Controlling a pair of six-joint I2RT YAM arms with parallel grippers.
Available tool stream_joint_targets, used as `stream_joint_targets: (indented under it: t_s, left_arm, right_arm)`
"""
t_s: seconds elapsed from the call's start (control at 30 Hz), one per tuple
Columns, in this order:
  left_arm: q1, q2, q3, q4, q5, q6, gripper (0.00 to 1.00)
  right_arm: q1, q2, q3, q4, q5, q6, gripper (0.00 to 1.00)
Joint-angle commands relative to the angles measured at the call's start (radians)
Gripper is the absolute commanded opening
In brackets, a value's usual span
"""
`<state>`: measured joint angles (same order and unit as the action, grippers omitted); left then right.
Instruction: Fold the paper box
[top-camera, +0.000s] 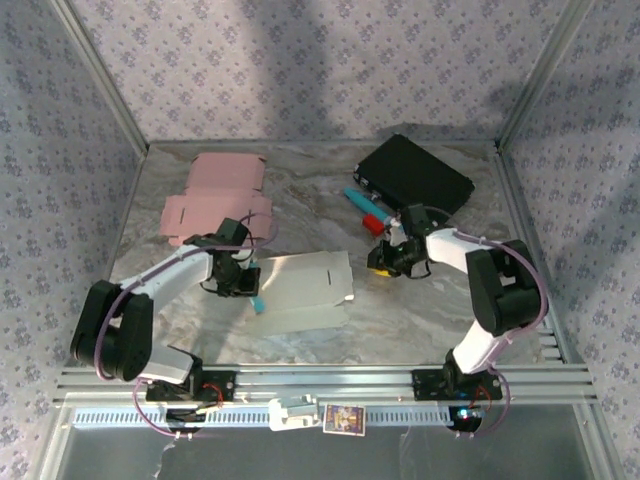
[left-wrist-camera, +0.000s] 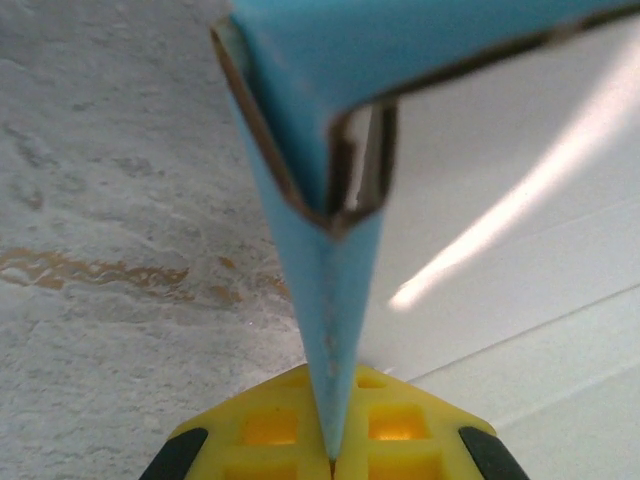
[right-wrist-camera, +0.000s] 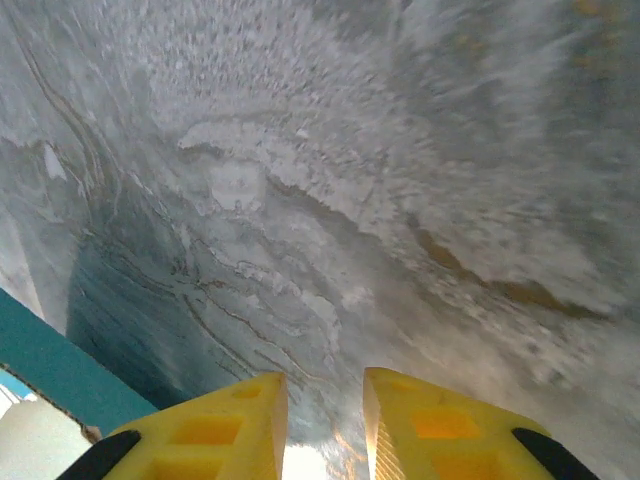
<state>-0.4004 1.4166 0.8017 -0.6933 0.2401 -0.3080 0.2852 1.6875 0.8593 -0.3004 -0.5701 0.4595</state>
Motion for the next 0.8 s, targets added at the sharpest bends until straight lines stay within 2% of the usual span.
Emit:
stream_joint_targets:
  t_s: [0.0,0.07,0.23,0.43,0.77]
  left_arm:
    - [0.012,0.017,0.035,0.007,0.008,0.044,0.0]
    - [0.017,0.026,0.038,0.009,0.004,0.044,0.0]
    - [0.02,0.044,0.044,0.009,0.003,0.041,0.0]
    - [0.02,0.056,0.042,0.009,0.006,0.034,0.0]
    - [0.02,0.05,0.038,0.028,0.007,0.035,0.0]
  right_arm:
    - [0.022,0.046,0.01,0.07,-0.092,-0.044,0.27]
    - [0.031,0.049,-0.016,0.121,-0.155,-0.033,0.27]
    - [0.05,-0.019,-0.086,0.194,-0.222,0.014,0.27]
    - [0.069,-0.073,-0.114,0.206,-0.256,0.028,0.27]
    - [0.085,-0.049,-0.094,0.227,-0.275,0.025,0.27]
